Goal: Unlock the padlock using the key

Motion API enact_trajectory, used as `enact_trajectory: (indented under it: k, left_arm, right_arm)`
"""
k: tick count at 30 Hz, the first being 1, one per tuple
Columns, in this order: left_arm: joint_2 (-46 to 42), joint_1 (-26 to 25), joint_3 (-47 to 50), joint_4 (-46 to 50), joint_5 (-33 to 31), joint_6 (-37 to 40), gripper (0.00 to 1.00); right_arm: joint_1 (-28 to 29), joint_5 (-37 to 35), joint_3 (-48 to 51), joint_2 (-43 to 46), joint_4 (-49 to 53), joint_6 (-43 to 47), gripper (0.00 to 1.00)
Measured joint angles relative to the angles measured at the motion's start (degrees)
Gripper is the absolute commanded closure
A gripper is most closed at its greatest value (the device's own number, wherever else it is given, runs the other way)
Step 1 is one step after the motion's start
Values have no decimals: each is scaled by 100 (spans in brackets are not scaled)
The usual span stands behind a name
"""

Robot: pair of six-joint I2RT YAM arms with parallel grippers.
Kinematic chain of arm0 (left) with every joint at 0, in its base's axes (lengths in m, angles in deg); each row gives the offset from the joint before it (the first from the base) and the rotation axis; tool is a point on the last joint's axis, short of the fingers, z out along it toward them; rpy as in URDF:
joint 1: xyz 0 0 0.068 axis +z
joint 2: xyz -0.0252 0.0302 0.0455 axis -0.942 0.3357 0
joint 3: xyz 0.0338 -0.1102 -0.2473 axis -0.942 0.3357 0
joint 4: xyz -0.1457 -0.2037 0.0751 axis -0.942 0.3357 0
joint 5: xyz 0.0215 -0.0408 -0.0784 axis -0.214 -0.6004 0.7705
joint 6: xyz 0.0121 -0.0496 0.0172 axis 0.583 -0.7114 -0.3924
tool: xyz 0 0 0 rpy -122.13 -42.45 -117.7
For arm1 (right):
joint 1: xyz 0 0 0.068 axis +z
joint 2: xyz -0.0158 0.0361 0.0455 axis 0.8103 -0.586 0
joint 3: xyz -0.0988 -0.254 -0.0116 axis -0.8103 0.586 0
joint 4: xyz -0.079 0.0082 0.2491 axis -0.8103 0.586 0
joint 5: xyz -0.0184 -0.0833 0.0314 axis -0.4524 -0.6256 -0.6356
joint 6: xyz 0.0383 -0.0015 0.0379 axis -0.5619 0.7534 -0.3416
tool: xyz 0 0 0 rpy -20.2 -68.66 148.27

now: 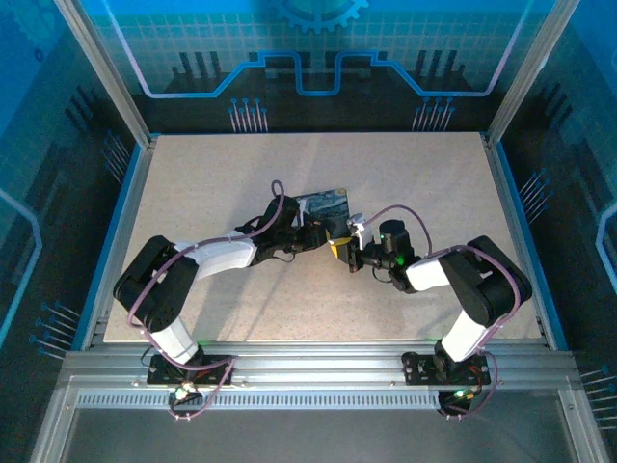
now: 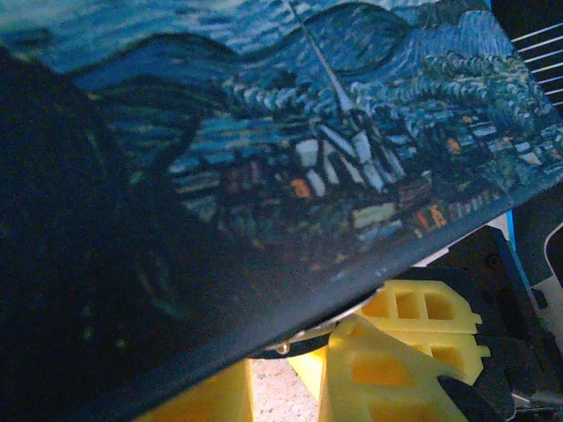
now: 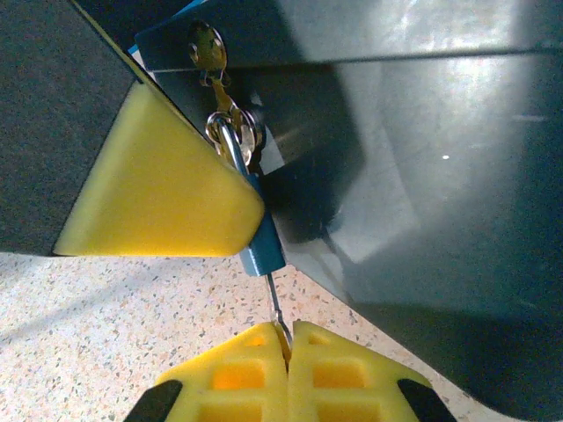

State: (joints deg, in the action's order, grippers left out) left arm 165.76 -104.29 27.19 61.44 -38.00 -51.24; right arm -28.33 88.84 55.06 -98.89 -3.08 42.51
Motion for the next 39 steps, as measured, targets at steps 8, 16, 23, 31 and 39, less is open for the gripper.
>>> enact_trajectory:
  k: [8,16,23,31,39]
  left_arm:
    - [0,0,0,0,0,-57,83]
    - [0,13,0,20,-20,-66,84]
    - [0,13,0,39,-22,-105,83]
    - [0,44,-2,37,-57,-101,84]
    - [4,76,-2,2,-111,-101,84]
  right_arm:
    - [-28,107,9,-223,-380,-131,100]
    - [-37,271,7,-603,-955,-238,100]
    - [-37,326,-17,-726,-1154,-256,100]
    - [-74,496,-210,-820,-1058,-254,100]
    - [-107,634,-452,-890,-813,-229,100]
